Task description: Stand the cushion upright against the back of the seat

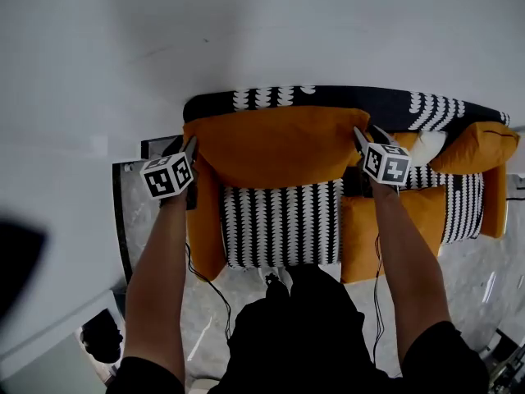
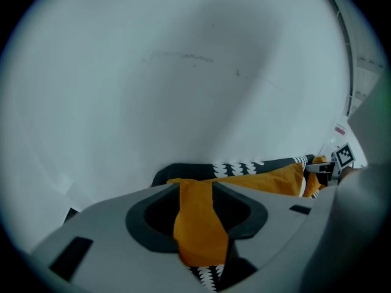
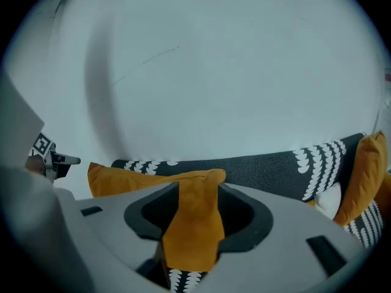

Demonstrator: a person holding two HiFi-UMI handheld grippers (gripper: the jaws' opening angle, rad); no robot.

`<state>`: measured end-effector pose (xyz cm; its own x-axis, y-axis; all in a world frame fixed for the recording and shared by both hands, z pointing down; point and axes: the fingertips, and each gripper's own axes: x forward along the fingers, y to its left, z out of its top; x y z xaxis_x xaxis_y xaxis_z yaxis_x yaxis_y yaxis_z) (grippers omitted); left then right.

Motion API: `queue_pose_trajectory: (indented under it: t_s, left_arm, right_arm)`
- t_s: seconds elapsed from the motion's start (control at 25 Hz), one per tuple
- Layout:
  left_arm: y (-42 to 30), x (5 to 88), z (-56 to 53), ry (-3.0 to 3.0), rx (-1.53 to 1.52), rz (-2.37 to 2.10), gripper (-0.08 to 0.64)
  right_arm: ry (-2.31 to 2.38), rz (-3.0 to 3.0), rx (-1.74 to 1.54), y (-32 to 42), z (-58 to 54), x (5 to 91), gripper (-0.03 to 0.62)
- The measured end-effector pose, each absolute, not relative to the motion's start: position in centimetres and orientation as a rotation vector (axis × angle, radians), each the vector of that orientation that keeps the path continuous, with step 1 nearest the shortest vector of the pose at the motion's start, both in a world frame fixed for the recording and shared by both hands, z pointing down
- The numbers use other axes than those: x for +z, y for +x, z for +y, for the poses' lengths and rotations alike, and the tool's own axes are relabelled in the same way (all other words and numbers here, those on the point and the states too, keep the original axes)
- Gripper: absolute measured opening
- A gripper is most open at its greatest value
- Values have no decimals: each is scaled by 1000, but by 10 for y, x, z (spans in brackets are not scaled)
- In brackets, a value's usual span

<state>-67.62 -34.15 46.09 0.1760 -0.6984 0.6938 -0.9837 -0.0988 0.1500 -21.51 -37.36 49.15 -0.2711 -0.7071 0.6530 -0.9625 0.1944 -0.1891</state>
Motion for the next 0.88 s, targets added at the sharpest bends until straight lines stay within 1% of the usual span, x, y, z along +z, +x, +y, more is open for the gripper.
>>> queue_pose_trajectory:
  t_s: [0.12, 0.28, 0.32, 0.36, 0.4, 0.44, 0.6, 0.88]
  left_arm:
    - [-664, 441, -324, 1898, 566, -1567, 168]
    - [-656, 412, -296, 1937, 462, -1548, 50]
    - [-654, 406, -288, 1953, 446, -1539, 34]
    - [-651, 400, -280, 1975, 437, -1533, 26]
    - [-648, 391, -272, 2000, 429, -1531, 21]
    - [-644, 382, -264, 2025, 418, -1529, 17]
    - [-624, 345, -213, 2111, 359, -1481, 15]
    - [-573, 317, -97, 2285, 462, -1328, 15]
  right_arm:
    - [1560, -2086, 754, -226, -351, 467, 192]
    - [1535, -2171, 691, -253, -315, 425, 190]
    - [1525, -2202, 678, -260, -305, 414, 187]
    - [1517, -2236, 671, -267, -294, 402, 164]
    - [1512, -2276, 679, -273, -281, 391, 88]
    - [1505, -2318, 706, -279, -268, 381, 57]
    - [1440, -2402, 804, -302, -197, 359, 37]
    - [1443, -2457, 742, -309, -84, 298, 37]
